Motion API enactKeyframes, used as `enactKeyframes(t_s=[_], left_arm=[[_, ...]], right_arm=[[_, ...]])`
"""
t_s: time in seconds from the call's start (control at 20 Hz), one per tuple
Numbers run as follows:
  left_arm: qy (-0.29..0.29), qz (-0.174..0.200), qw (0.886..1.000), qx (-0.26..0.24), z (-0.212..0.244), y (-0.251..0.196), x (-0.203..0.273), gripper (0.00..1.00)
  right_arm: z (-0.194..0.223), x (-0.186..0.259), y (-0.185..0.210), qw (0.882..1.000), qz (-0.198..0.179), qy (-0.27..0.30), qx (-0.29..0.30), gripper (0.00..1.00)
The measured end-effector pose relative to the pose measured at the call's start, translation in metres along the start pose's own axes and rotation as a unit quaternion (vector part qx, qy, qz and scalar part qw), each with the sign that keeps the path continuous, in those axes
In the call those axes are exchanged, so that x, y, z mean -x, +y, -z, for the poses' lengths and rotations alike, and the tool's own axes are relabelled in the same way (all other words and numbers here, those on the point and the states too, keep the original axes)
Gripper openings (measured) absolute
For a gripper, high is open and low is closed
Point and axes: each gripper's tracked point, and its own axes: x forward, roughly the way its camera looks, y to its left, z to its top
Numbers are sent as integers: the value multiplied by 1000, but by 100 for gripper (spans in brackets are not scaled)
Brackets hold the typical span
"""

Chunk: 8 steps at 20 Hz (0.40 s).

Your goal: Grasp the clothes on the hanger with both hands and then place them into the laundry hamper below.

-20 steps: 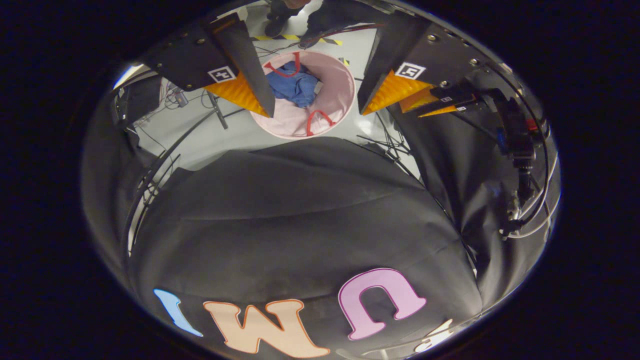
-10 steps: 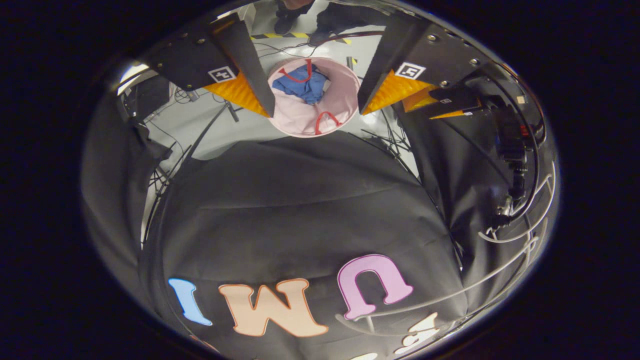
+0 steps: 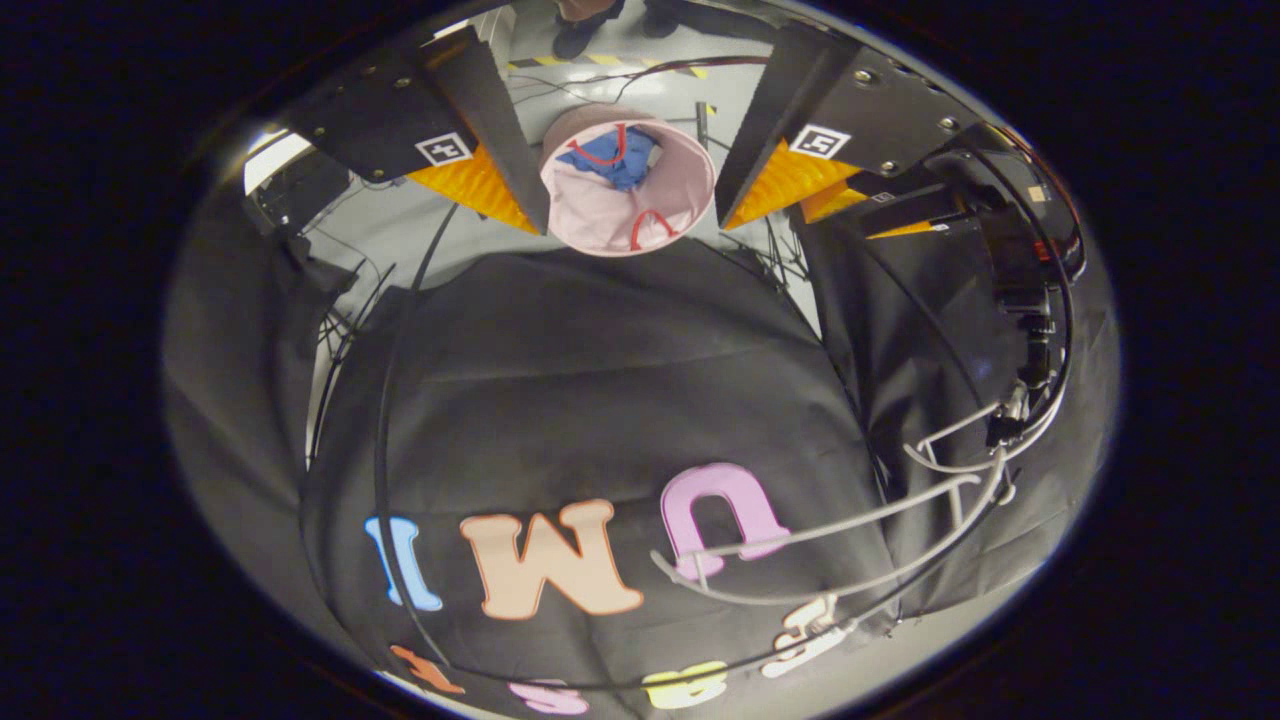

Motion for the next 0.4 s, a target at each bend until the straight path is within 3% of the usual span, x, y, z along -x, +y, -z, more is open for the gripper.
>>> enactKeyframes(t_s=[0.15,0.4], left_arm=[[-29,8,1000,0,-22,13,36,99],[-98,6,995,9,-52,37,93,99]], right_arm=[[-19,37,12,999,24,-43,-1,99],[-46,84,40,994,28,-103,14,99]])
